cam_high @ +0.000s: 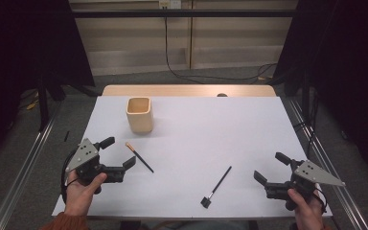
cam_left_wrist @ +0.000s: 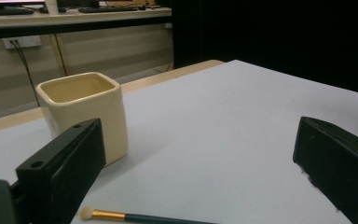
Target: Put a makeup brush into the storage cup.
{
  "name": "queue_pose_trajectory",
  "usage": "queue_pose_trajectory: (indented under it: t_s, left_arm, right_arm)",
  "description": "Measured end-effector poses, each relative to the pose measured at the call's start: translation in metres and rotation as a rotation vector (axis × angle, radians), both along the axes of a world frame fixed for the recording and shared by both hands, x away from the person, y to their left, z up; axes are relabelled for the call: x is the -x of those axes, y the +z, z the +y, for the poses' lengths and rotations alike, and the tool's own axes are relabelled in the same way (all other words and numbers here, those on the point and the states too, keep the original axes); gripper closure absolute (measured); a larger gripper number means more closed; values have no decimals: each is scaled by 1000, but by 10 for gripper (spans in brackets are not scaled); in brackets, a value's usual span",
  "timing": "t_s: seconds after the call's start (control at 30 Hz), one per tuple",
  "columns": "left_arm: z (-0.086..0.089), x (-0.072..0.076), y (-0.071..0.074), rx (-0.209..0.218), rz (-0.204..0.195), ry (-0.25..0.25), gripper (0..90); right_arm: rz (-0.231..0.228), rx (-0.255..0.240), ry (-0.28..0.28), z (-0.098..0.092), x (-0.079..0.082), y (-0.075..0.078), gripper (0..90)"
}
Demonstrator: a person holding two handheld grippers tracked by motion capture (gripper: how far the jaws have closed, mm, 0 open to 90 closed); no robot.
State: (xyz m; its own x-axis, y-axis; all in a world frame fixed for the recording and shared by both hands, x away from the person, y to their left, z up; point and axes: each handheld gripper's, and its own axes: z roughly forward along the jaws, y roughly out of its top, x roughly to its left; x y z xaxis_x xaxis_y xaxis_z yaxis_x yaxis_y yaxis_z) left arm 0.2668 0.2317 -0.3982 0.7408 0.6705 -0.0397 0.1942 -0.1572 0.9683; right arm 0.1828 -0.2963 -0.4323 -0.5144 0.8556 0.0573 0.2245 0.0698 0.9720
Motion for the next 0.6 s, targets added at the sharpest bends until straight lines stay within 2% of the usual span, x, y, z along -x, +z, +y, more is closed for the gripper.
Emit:
queue_pose_trajectory:
  t_s: [0.23, 0.33, 0.43, 0.6]
  left_arm:
    - [-2, -7, 3, -19, -6, -1, 24]
    - [-2, -12, 5, -1, 8, -12, 23]
    - [-3, -16, 6, 4, 3, -27, 23]
    - [-8, -20, 8, -14, 7, -47, 22]
  right_arm:
    - [1, -5, 4, 0, 0, 0, 0]
    - [2, -2, 6, 0, 0, 0, 0]
    - [1, -2, 7, 0, 0, 0, 0]
    - [7, 5, 14, 2, 0, -1, 0]
